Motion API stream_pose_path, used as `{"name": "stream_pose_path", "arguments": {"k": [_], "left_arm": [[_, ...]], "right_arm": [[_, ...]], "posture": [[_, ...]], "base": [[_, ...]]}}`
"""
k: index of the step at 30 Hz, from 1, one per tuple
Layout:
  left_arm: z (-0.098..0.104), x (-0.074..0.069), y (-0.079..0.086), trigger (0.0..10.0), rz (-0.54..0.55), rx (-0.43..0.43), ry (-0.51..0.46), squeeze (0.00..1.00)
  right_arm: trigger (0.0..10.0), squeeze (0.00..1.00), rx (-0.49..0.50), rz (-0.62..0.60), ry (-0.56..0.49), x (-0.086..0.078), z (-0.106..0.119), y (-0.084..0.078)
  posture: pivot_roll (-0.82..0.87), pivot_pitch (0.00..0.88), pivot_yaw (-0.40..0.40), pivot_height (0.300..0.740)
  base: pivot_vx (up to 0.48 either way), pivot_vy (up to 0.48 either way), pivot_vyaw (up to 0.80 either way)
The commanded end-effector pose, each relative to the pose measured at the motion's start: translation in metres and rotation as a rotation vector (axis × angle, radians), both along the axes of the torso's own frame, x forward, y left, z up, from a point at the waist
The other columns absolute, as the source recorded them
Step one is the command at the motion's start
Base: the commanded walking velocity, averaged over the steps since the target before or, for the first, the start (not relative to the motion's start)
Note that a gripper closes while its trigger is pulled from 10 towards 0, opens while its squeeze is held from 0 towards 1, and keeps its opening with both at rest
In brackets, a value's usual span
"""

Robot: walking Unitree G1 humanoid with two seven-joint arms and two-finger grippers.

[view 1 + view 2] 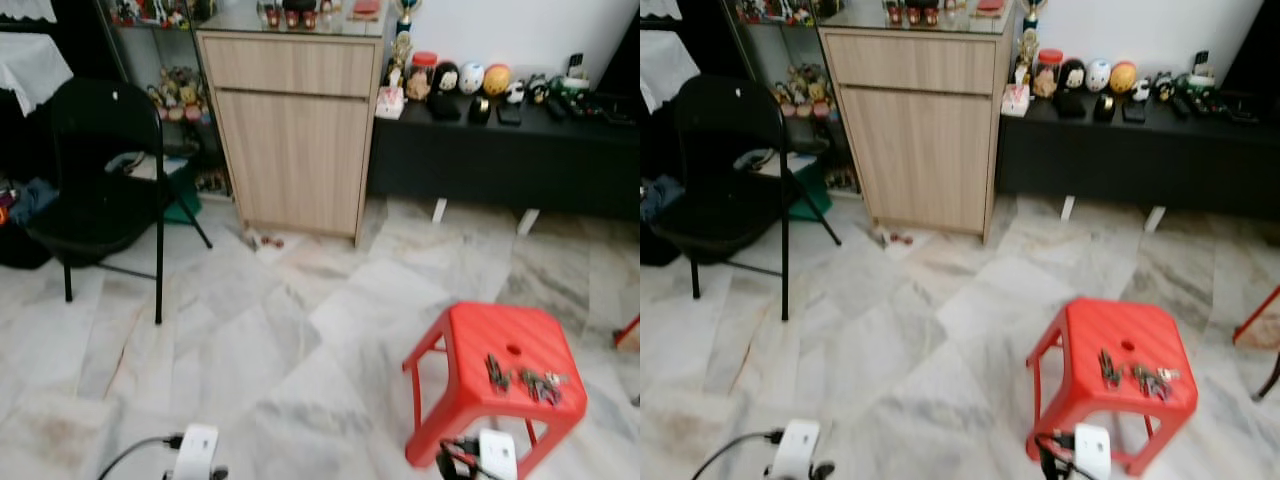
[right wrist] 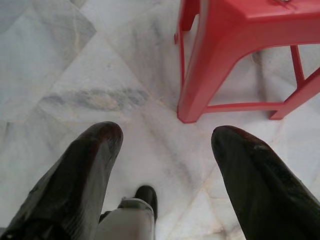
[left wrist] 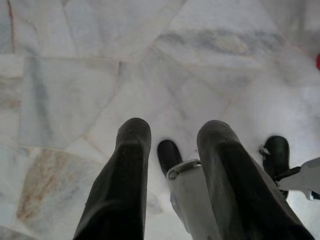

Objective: Hang keys on a hook

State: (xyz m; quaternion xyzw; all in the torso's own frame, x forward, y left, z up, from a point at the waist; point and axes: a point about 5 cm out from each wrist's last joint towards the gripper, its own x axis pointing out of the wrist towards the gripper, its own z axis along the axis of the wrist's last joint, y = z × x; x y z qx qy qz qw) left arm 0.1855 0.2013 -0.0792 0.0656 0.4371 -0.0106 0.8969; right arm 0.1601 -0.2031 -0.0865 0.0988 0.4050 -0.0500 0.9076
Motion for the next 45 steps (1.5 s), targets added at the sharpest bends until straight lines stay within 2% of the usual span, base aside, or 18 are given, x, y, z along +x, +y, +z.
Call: {"name": "stream_pose_path", "arguments": {"k": [1,15,22,29,45], "left_arm": [[-0.0009,-0.0019,0.0004,10.0,-0.009,0.006,0.007,0.0],[-0.0013,-0.0029,0.0004,10.0,-0.004,0.004,0.008,0.0],[-0.0018,-0.0039,0.0007,10.0,-0.003,0.006,0.011,0.0],[-0.0019,-0.0042,0.0015,10.0,0.004,0.009,0.013,0.0],[-0.002,-0.0051,0.0035,10.0,0.04,-0.004,0.012,0.0]], "right_arm": [[10.0,0.0,-0.007,-0.019,-0.013,0.0018,0.0015,-0.003],[10.0,0.0,0.0,-0.037,-0.015,0.0014,0.0014,-0.0035],[10.0,0.0,-0.001,-0.031,-0.011,0.001,0.0011,-0.0034],[10.0,0.0,-0.002,-0.031,-0.014,0.0012,0.0013,-0.0035],[10.0,0.0,-0.006,-0.036,-0.024,0.0014,0.0019,-0.0042]], "posture": [[0.01,0.0,-0.02,0.74],[0.01,0.0,-0.023,0.74],[0.01,0.0,-0.021,0.74],[0.01,0.0,-0.022,0.74],[0.01,0.0,-0.024,0.74]], "base": [[0.0,-0.27,0.0],[0.0,-0.268,0.0],[0.0,-0.267,-0.65],[0.0,0.0,-0.66],[0.0,0.0,0.0]]}}
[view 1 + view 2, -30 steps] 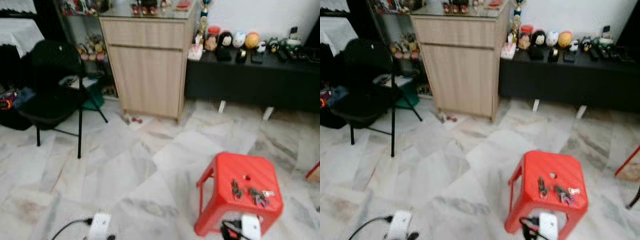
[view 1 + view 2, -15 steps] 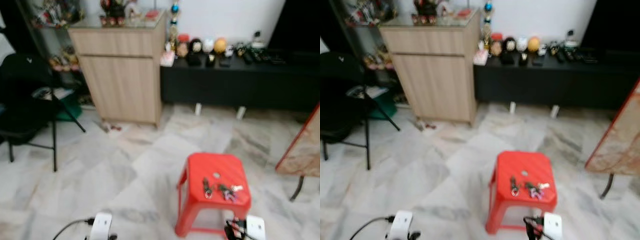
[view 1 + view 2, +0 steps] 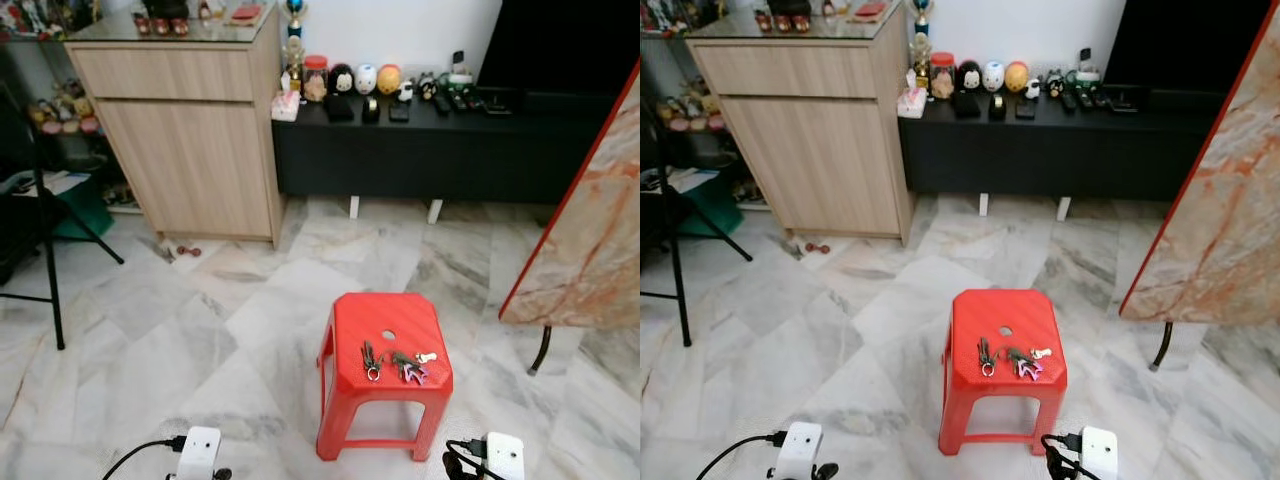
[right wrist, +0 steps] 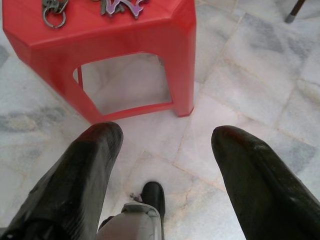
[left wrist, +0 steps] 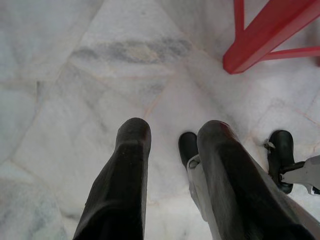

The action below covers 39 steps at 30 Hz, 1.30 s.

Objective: Hang keys on a hook

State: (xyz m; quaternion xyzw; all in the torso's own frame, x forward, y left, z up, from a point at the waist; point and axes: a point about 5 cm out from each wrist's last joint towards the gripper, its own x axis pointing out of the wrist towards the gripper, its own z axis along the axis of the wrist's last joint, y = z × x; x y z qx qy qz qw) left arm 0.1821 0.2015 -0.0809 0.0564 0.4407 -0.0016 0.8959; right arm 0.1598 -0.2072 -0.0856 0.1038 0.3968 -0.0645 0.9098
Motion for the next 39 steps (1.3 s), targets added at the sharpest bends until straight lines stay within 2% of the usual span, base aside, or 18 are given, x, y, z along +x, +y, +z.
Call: {"name": "stream_pose_path", "arguments": {"k": [1,5,9,30,39], "left_arm": [[0.0,-0.001,0.0037,10.0,0.02,-0.001,0.003,0.0],[0.0001,-0.0009,0.0037,10.0,0.023,-0.005,0.003,0.0],[-0.0001,-0.0011,0.0038,10.0,0.025,-0.007,0.005,0.0],[-0.0003,-0.0013,0.0031,10.0,0.018,-0.009,0.007,0.0],[-0.0008,-0.0021,0.0027,10.0,0.014,-0.002,0.012,0.0]], "right_arm": [[10.0,0.0,-0.003,0.001,-0.01,0.0019,0.001,-0.0002],[10.0,0.0,-0.021,0.026,-0.011,0.0026,0.0017,-0.0008],[10.0,0.0,-0.016,0.03,-0.018,0.0031,0.002,-0.0003],[10.0,0.0,-0.003,0.004,-0.019,0.0024,0.0016,0.0],[10.0,0.0,-0.001,0.004,-0.023,0.0026,0.0018,0.0]], "posture": [[0.01,0.0,-0.024,0.74],[0.01,0.0,-0.024,0.74],[0.01,0.0,-0.024,0.74],[0.01,0.0,-0.024,0.74],[0.01,0.0,-0.024,0.74]], "base": [[0.0,0.0,0.0],[0.122,0.0,0.0],[0.251,0.0,0.74],[0.268,0.0,0.0],[0.0,0.0,0.0]]}}
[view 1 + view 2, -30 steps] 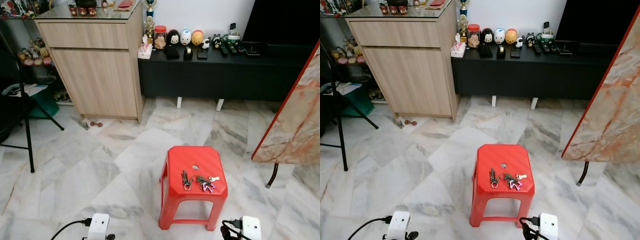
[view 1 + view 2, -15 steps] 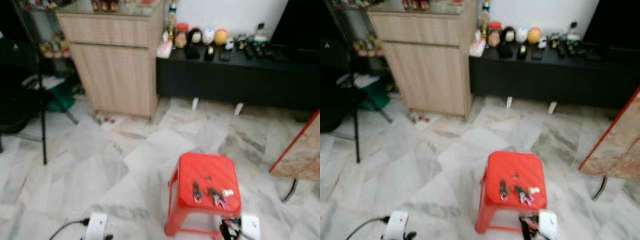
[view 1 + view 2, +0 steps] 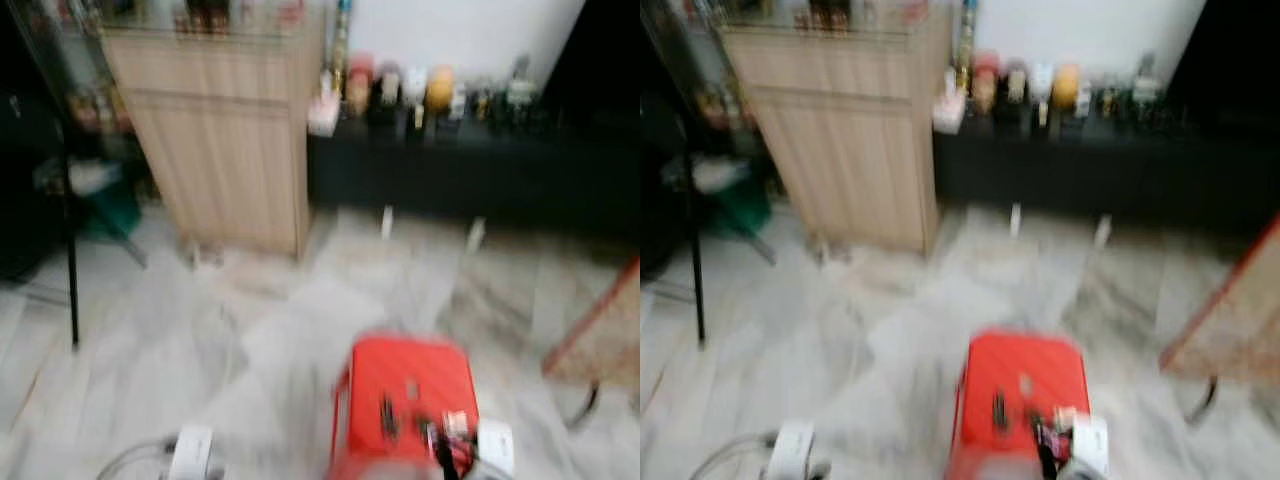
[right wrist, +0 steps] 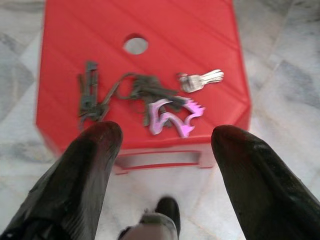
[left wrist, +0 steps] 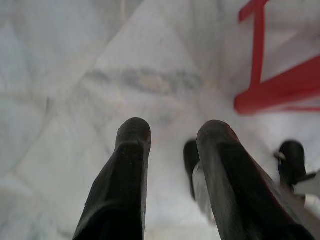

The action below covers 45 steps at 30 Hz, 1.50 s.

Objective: Hang keys on a hook

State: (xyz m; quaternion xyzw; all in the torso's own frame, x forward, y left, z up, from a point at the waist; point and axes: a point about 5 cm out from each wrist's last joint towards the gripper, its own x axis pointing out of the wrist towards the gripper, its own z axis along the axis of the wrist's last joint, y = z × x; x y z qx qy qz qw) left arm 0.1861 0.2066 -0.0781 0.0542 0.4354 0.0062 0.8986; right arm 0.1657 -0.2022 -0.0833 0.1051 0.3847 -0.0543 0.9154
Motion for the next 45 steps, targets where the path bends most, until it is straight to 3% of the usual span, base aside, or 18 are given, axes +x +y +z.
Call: {"name": "stream_pose_path", "arguments": {"k": [1,16,28,45], "left_arm": [[-0.0037,-0.0062,-0.0024,10.0,-0.001,-0.003,0.025,0.0],[-0.0035,-0.0061,-0.0021,10.0,0.0,-0.001,0.023,0.0],[-0.0039,-0.0065,-0.0031,10.0,-0.007,0.001,0.025,0.0],[-0.0041,-0.0065,-0.0046,10.0,-0.007,-0.005,0.023,0.0]], "right_arm": [[10.0,0.0,-0.009,-0.011,0.005,-0.0033,-0.0005,-0.005],[10.0,0.0,-0.03,0.003,0.015,-0.003,-0.0005,-0.0057],[10.0,0.0,-0.036,0.01,0.032,-0.0047,-0.0016,-0.0062],[10.0,0.0,-0.028,-0.005,0.026,-0.006,-0.0019,-0.0061]], "posture": [[0.01,0.0,-0.024,0.74],[0.0,0.0,-0.024,0.74],[0.0,0.0,-0.023,0.657],[0.01,0.0,-0.022,0.652]], "base": [[0.0,0.0,0.0],[0.0,0.0,0.0],[0.0,0.0,0.0],[0.0,0.0,0.0]]}}
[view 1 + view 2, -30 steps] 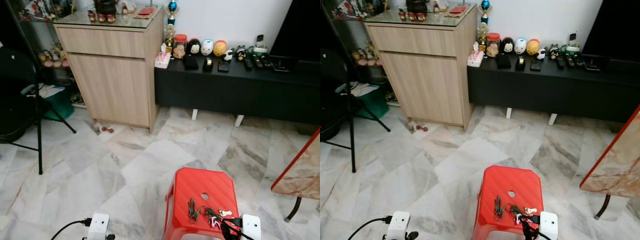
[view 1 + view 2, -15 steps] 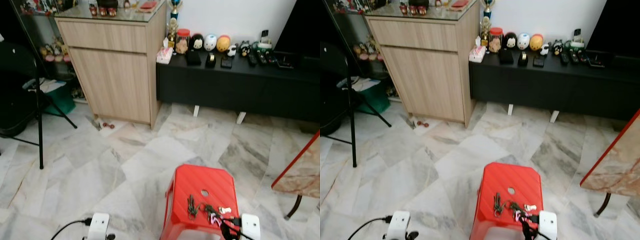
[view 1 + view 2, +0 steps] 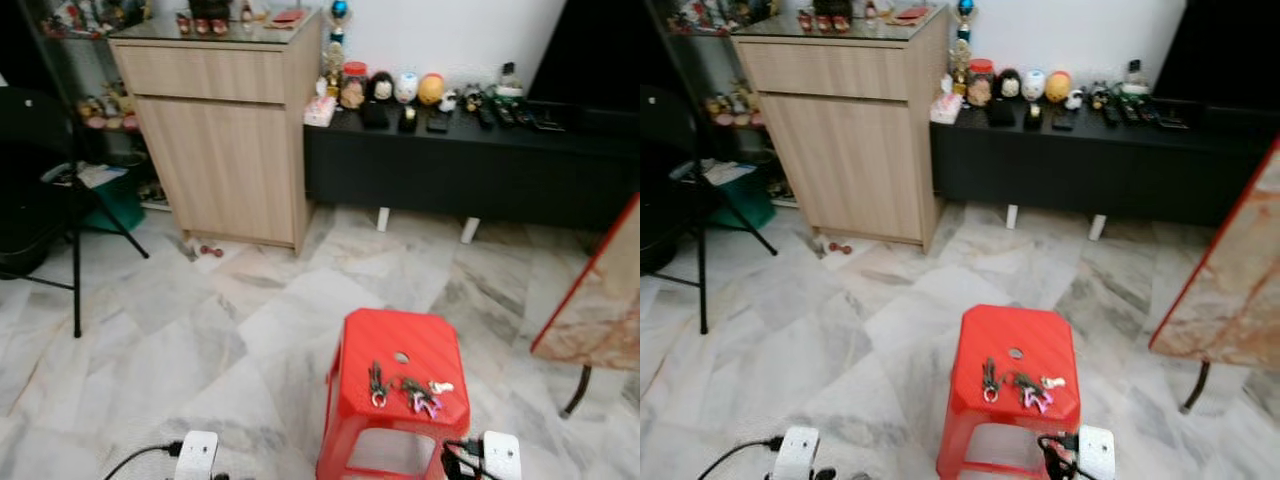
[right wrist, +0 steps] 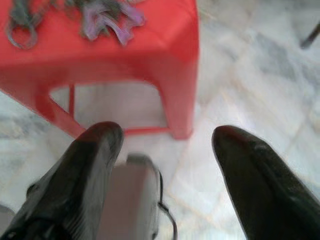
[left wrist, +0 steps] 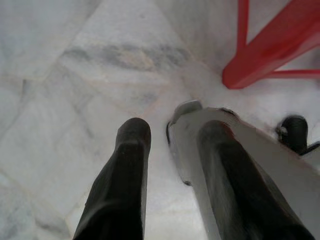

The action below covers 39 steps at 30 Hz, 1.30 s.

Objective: Hang keys on a hook

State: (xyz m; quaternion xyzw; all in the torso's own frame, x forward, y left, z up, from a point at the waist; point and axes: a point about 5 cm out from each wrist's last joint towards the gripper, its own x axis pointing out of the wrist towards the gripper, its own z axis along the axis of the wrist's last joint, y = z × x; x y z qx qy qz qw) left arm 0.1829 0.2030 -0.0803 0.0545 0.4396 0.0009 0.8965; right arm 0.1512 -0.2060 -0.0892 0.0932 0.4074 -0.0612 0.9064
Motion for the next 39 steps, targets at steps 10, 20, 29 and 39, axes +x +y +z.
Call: {"name": "stream_pose_path", "arguments": {"k": [10,20,29,39], "left_arm": [[-0.0015,-0.0026,0.0003,10.0,0.021,-0.009,0.014,0.0],[-0.0011,-0.0018,0.0004,10.0,0.029,-0.014,0.01,0.0],[-0.0013,-0.0021,0.0002,10.0,0.025,-0.013,0.013,0.0],[-0.001,-0.0014,0.0002,10.0,0.024,-0.013,0.011,0.0]], "right_arm": [[10.0,0.0,0.003,-0.007,-0.027,0.0091,0.0041,-0.0015],[10.0,0.0,-0.014,0.025,-0.034,0.0112,0.0054,-0.002],[10.0,0.0,-0.022,0.02,-0.024,0.011,0.0049,-0.0025],[10.0,0.0,-0.014,0.003,-0.037,0.0115,0.0054,-0.0019]], "posture": [[0.01,0.0,-0.022,0.652],[0.0,0.0,-0.023,0.652],[0.0,0.0,-0.022,0.652],[0.0,0.0,-0.022,0.652]], "base": [[0.0,0.0,0.0],[0.0,0.0,0.0],[0.242,0.0,0.39],[0.275,0.0,0.0]]}}
